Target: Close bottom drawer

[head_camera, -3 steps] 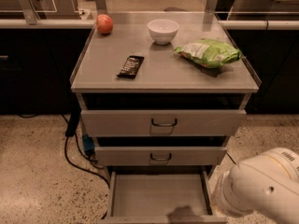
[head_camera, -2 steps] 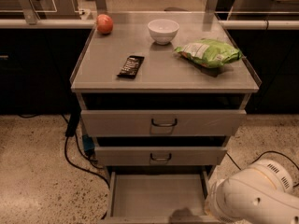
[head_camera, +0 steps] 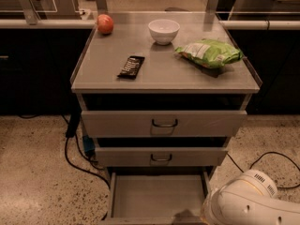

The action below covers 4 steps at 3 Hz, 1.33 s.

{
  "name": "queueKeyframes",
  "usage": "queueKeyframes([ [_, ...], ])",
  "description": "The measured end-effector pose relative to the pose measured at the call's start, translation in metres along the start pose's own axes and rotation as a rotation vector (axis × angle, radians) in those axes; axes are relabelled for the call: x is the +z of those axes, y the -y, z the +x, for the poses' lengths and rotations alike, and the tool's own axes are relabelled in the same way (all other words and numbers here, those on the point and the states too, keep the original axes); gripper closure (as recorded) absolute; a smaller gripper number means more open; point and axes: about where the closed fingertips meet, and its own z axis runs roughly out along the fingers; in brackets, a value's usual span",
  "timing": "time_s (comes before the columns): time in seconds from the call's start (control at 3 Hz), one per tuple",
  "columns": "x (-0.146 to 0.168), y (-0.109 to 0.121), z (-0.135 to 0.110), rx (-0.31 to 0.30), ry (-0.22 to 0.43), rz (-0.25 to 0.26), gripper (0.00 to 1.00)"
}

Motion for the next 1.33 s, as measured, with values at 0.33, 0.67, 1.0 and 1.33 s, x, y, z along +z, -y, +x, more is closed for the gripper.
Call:
queueKeyframes([
  [0.33, 0.033, -0.025, 0.003, -0.014, 0.012, -0.035, 1.00],
  [0.67, 0.078, -0.064, 0.014, 0.013, 0.033, -0.083, 1.00],
  [1.0, 0.107, -0.081, 0.018, 0.071, 0.029, -0.112, 1.00],
  [1.33, 0.144, -0.100, 0.015, 0.160, 0.038, -0.136, 1.00],
])
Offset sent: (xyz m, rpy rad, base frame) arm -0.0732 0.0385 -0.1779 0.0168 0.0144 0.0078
